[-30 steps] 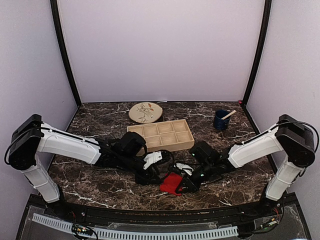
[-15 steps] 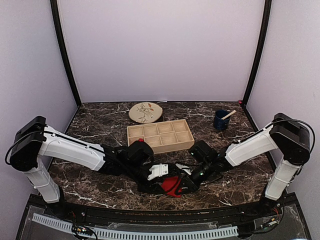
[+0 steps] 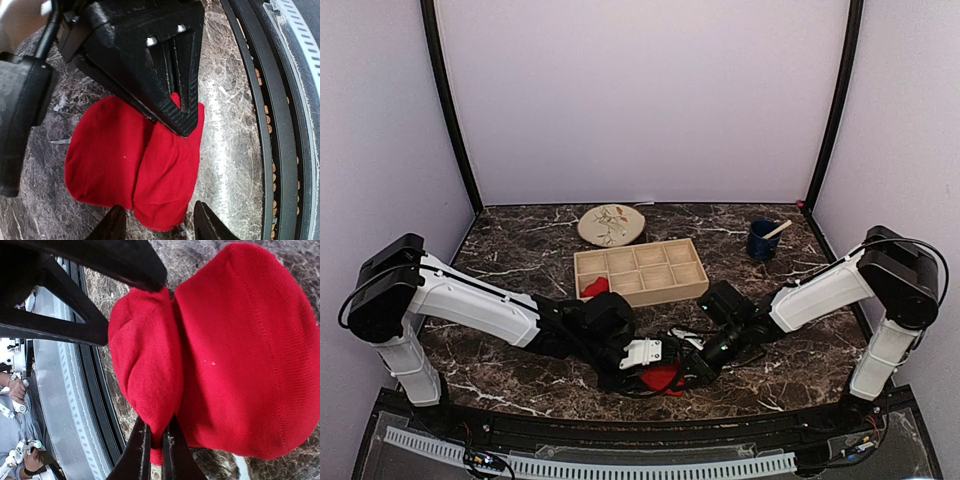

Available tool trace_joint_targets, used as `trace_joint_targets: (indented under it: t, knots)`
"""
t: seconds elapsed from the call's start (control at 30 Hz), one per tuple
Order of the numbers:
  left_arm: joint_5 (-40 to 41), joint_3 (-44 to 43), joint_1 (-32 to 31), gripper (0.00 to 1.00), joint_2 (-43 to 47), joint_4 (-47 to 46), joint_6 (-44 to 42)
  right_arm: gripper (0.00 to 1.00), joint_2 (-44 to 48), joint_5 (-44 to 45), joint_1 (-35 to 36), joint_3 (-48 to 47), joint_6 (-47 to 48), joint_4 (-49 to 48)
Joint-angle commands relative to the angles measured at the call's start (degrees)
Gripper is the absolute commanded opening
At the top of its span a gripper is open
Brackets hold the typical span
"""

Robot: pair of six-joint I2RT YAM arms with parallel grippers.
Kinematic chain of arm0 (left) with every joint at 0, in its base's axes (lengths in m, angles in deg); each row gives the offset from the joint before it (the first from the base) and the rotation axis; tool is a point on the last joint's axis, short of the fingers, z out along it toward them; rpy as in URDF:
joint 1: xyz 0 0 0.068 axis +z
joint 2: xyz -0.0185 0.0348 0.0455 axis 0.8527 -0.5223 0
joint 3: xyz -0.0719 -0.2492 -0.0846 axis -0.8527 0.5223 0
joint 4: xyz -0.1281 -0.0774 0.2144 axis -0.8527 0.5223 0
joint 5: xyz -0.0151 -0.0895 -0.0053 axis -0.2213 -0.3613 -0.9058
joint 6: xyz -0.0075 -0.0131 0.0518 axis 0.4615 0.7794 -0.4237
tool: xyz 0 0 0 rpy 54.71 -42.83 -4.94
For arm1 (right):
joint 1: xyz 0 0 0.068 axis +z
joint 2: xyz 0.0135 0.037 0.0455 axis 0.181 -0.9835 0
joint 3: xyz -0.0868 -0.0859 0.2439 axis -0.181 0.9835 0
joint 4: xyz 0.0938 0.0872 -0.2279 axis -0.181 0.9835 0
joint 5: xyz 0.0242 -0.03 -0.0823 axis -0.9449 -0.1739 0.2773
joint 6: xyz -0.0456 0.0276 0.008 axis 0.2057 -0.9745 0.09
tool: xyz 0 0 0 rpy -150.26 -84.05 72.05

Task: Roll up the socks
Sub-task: Roll the sock at the center of the board.

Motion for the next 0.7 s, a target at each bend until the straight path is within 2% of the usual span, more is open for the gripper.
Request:
trace_joint_targets:
  t: [0.0, 0.23, 0.37, 0.6, 0.67]
  knots:
    - [0.4, -2.4, -0.6, 0.49, -1.6, 0.4, -1.7, 0.0, -0.9, -1.1, -0.4, -0.7, -0.5, 0.6]
    - [-1.5, -3.5, -0.8, 0.48, -2.8, 1.3, -2.6, 0.0, -1.2, -1.5, -0.5, -0.9, -0.3, 1.0]
    - [-1.9, -3.9, -1.0, 0.45, -4.0, 1.9, -2.7, 0.0, -1.3, -1.9, -0.7, -1.0, -0.3, 1.2]
    - [-2.3, -4.7, -1.2, 0.34, -5.2, 2.8, -3.1, 0.0, -1.3, -2.2, -0.9, -1.0, -0.3, 1.2]
    - [-2.5, -5.0, -1.2, 0.25, -5.6, 3.1, -3.0, 0.0, -1.3, -2.1, -0.9, -0.9, -0.4, 1.2]
